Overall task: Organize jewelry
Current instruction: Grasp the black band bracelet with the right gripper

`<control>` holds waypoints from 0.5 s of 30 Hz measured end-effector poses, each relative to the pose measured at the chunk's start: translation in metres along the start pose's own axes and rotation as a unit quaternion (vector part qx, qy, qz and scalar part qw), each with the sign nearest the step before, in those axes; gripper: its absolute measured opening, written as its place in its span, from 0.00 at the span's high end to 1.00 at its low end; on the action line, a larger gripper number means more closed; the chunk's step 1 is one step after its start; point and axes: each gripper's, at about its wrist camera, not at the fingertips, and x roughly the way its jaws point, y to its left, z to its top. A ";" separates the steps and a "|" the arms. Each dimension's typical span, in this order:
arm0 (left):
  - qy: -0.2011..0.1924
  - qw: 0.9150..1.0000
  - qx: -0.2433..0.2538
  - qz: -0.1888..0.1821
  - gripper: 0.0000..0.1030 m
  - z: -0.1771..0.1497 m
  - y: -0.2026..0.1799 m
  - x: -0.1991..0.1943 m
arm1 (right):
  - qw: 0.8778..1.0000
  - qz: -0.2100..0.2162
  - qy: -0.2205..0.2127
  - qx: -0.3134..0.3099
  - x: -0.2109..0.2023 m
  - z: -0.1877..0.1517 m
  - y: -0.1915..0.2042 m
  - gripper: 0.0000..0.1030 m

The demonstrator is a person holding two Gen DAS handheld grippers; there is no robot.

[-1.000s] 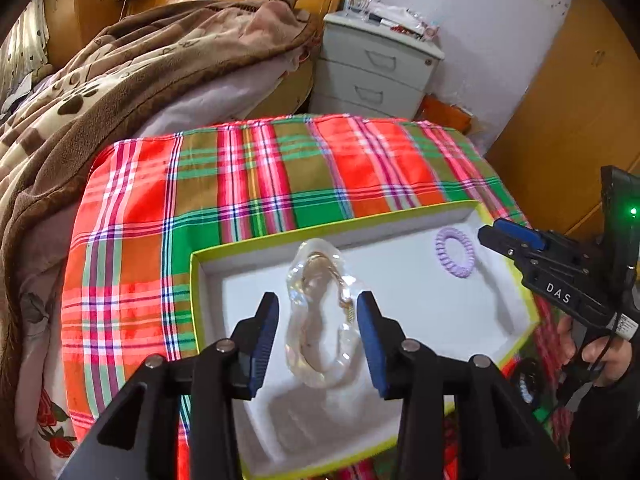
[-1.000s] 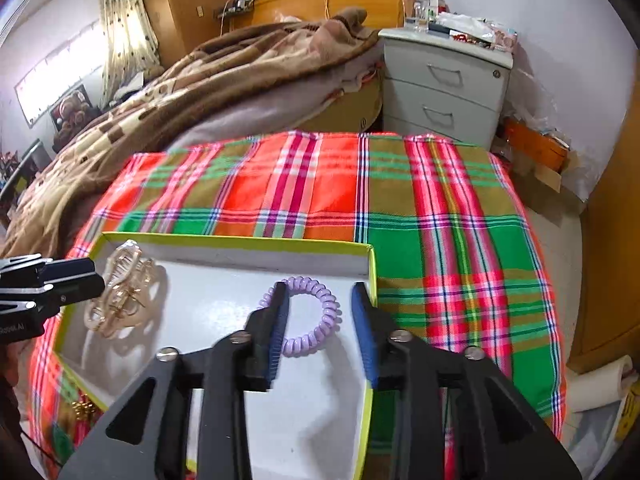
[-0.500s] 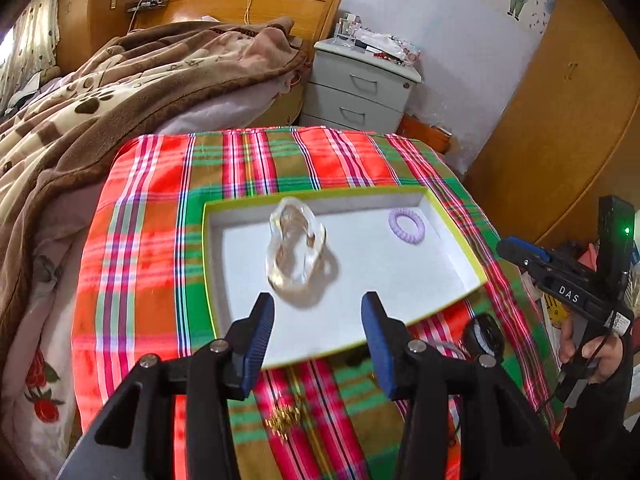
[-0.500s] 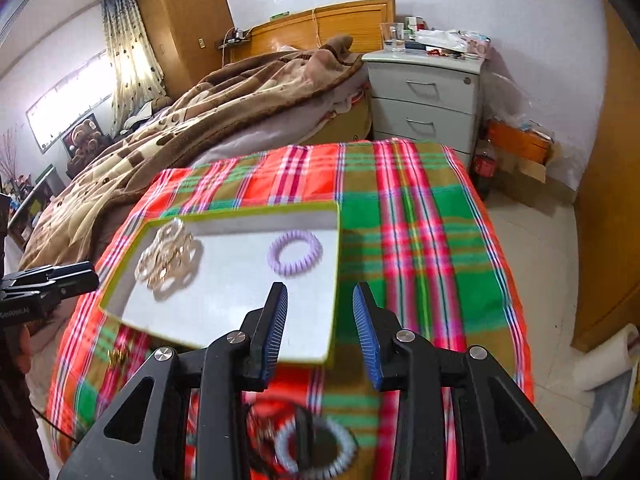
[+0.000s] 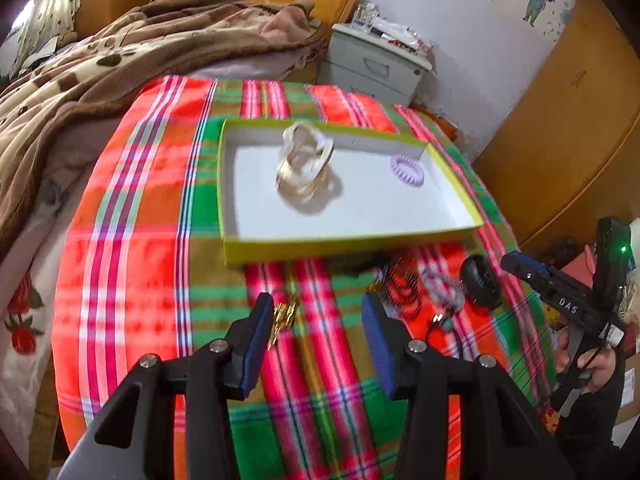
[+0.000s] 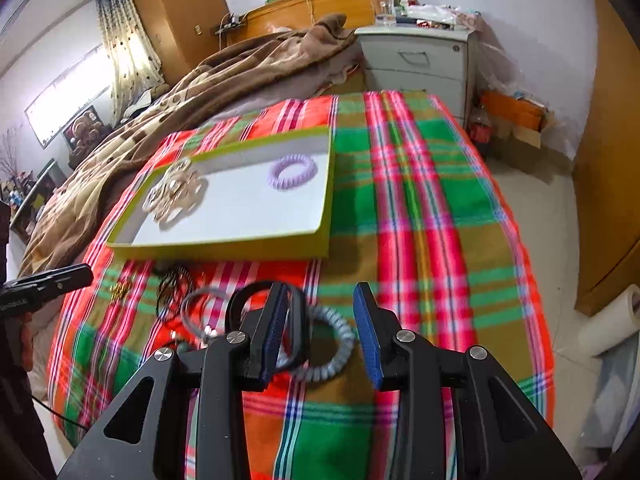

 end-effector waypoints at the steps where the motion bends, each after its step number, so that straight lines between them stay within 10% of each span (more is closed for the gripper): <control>1: 0.000 1.000 -0.005 -0.001 0.54 -0.003 0.002 0.000 | 1.000 0.001 0.007 -0.003 0.002 -0.002 0.002 0.65; 15: 0.004 0.999 -0.033 0.016 0.54 -0.022 0.024 -0.002 | 0.998 -0.019 0.040 -0.040 0.018 -0.016 0.018 0.65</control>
